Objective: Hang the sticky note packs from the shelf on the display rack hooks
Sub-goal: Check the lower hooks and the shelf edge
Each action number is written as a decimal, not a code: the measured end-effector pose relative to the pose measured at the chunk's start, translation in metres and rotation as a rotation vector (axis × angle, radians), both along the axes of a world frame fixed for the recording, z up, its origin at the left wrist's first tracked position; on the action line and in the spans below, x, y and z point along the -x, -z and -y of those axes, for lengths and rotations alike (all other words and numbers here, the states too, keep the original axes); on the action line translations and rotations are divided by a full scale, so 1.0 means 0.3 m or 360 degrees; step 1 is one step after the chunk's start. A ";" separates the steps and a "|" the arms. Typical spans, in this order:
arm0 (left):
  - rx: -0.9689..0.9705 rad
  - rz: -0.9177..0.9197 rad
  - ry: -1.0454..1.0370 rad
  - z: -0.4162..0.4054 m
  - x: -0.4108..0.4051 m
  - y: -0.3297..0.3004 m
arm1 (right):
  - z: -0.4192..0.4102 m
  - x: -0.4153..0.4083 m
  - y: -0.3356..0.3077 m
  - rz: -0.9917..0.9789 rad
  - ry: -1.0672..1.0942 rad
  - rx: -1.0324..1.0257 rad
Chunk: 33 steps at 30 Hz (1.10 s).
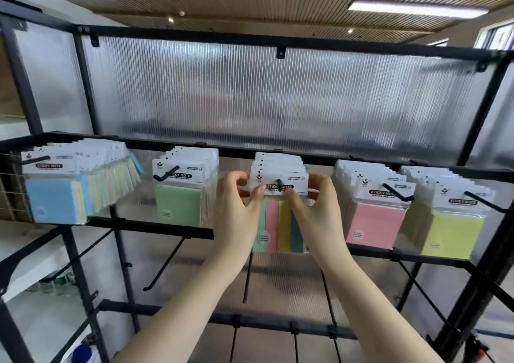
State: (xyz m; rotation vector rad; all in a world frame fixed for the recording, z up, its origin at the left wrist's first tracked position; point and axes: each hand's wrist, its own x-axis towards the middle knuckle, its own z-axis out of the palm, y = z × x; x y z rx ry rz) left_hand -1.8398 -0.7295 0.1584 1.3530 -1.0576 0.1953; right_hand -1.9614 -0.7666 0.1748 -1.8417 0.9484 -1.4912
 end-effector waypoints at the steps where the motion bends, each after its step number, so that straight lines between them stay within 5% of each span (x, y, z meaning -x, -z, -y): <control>1: -0.0014 -0.0007 0.0029 0.004 0.001 -0.005 | 0.003 -0.003 -0.005 -0.0005 -0.0004 -0.0009; 24: -0.0400 0.0125 0.0438 -0.138 -0.080 0.117 | -0.134 -0.012 0.147 0.0002 0.0190 -0.0189; 33: -0.0715 0.0008 0.0332 -0.281 -0.139 0.241 | -0.215 -0.008 0.294 -0.0162 0.0046 -0.0860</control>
